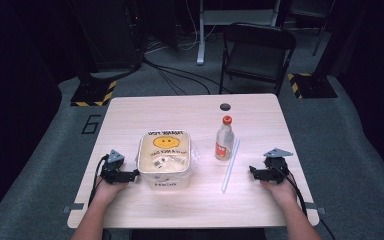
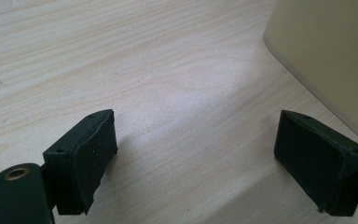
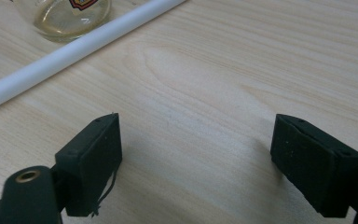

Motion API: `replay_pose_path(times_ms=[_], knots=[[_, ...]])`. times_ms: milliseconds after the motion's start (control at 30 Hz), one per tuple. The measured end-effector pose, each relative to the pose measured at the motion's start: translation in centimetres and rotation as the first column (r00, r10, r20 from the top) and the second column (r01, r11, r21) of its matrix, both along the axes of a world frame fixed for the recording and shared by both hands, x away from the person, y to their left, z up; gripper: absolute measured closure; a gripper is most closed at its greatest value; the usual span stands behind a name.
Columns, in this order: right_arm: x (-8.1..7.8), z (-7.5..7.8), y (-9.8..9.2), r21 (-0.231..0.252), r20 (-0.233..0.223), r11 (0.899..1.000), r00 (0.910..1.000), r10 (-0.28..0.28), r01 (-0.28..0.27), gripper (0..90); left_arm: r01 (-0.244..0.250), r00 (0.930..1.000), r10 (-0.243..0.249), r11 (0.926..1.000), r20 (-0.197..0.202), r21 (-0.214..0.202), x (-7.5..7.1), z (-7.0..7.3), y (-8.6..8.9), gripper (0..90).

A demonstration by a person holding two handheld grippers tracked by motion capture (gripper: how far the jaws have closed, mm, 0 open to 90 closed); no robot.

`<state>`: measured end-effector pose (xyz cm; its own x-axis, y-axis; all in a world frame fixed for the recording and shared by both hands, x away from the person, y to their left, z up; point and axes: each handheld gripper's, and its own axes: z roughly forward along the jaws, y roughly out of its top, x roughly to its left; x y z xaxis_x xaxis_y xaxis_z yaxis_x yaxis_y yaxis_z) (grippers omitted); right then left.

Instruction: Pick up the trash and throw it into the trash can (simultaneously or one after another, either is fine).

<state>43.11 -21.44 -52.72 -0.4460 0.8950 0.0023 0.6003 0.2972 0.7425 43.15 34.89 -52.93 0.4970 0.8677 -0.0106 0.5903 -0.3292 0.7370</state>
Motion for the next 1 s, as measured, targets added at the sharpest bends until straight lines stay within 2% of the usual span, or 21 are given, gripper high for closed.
replay_pose_path(times_ms=[267, 333, 367, 400, 600, 833, 933, 1000], knots=[[-0.1, 0.0, 0.0, 0.008, 0.007, 1.000, 1.0000, -0.006, 0.006, 22.0, 0.000, 1.0000, 0.000, 1.0000, 0.000, -0.001, 0.0, 0.0, 0.0, 13.3], [-0.2, 0.1, 0.1, 0.009, 0.015, 1.000, 0.9999, -0.008, 0.007, 26.7, -0.001, 1.0000, 0.001, 1.0000, 0.001, 0.003, 0.0, 0.0, 0.0, 13.5], [-0.2, 0.1, 0.1, 0.008, 0.021, 1.000, 0.9997, 0.013, -0.013, 29.5, -0.001, 1.0000, 0.001, 1.0000, 0.001, 0.004, 0.0, 0.0, 0.0, 13.5], [-0.2, 0.1, 0.1, 0.008, 0.021, 1.000, 0.9997, 0.013, -0.013, 29.5, -0.001, 1.0000, 0.001, 1.0000, 0.001, 0.004, 0.0, 0.0, 0.0, 13.5], [-0.3, 0.1, 0.2, 0.012, 0.017, 1.000, 0.9999, 0.000, 0.000, 31.4, -0.010, 0.9999, 0.010, 0.9999, 0.002, -0.003, -0.1, 0.0, 0.0, 13.5], [-0.2, 0.4, 0.6, 0.011, 0.000, 1.000, 0.9998, -0.019, 0.019, 38.9, -0.007, 1.0000, 0.007, 1.0000, 0.003, -0.005, -0.1, 0.0, 0.0, 13.5], [0.0, 0.5, 0.9, 0.006, -0.008, 1.000, 0.9995, -0.031, 0.031, 42.1, -0.003, 1.0000, 0.003, 1.0000, 0.000, -0.006, -0.1, 0.0, 0.0, 13.5], [0.1, 0.9, 1.5, -0.048, -0.013, 0.999, 0.9999, -0.001, 0.000, 44.9, 0.000, 1.0000, 0.000, 1.0000, 0.001, -0.006, -0.1, 0.0, 0.0, 13.5]])
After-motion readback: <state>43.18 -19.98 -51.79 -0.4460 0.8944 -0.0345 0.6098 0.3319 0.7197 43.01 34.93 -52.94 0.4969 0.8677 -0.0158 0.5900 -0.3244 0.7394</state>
